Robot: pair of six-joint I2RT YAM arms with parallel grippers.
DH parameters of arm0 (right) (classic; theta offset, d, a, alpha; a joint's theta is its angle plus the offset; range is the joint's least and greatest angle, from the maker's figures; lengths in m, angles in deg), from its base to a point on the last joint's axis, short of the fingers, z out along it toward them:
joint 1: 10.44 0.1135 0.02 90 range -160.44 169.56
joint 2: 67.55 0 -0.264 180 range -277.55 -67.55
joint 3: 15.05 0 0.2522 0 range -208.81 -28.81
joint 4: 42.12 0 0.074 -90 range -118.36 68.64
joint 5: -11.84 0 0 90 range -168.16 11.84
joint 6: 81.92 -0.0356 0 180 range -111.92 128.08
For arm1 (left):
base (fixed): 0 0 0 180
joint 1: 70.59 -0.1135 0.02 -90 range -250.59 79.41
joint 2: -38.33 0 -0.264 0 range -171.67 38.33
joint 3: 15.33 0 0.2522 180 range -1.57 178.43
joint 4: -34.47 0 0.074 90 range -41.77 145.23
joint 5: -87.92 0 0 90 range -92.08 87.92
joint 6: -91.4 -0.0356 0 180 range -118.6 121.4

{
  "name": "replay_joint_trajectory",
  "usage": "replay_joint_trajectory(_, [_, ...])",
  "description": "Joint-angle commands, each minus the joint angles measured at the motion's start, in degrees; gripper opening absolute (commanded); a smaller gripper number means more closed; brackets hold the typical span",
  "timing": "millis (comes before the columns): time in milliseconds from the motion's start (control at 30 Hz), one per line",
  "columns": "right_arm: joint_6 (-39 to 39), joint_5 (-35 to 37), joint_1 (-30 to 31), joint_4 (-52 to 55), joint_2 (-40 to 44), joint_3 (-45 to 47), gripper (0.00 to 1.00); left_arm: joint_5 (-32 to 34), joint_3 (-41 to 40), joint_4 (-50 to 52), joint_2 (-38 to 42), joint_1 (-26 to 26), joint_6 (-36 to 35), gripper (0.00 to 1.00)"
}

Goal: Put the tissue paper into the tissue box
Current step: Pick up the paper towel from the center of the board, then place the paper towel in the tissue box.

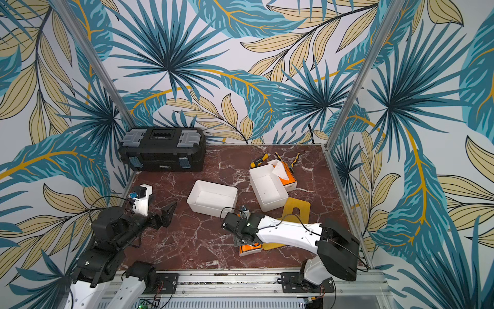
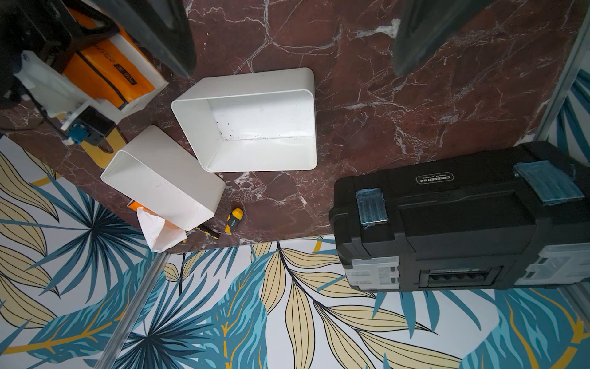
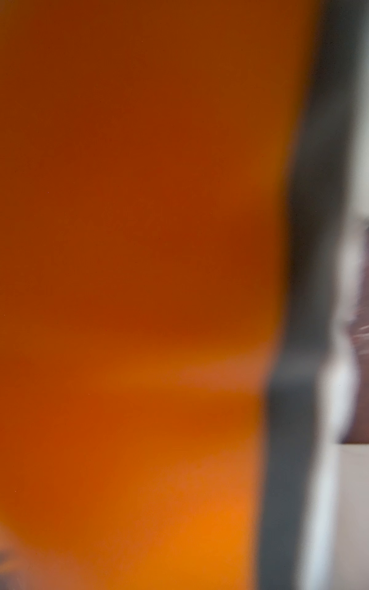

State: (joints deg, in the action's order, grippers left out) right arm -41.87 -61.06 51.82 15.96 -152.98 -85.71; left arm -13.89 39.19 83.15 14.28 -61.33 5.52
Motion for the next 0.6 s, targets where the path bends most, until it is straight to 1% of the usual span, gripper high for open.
replay_joint_trajectory(0, [5.32,3.47,0.22,3.86,1.99,-4.56,0.81,-0.62,-0.76,-1.43,0.32,-0.49,0.10,1.00])
replay_joint_trajectory(67, [8.60,4.11,0.23,4.80,1.94,-8.19,0.80,-0.64,-0.76,-1.52,0.32,-0.54,0.12,1.00])
replay_joint_trajectory(200, [17.99,4.51,0.23,5.69,-0.24,-17.01,0.79,-0.64,-0.76,-1.55,0.32,-0.51,0.05,1.00])
replay_joint_trajectory(267, [23.90,4.45,0.23,5.37,-2.16,-21.68,0.79,-0.57,-0.76,-1.56,0.32,-0.53,0.01,1.00])
replay_joint_trajectory(367, [35.19,3.72,-0.01,4.86,-6.28,-28.64,0.79,-0.51,-0.71,-1.43,0.32,-0.56,0.01,1.00])
replay_joint_trajectory(467, [46.19,1.46,-0.96,3.41,-10.58,-34.50,0.79,-0.49,-0.72,-1.34,0.32,-0.55,0.01,1.00])
replay_joint_trajectory(567, [55.60,-3.71,-2.62,2.30,-14.55,-39.11,0.80,-0.40,-0.67,-1.35,0.32,-0.56,-0.01,1.00])
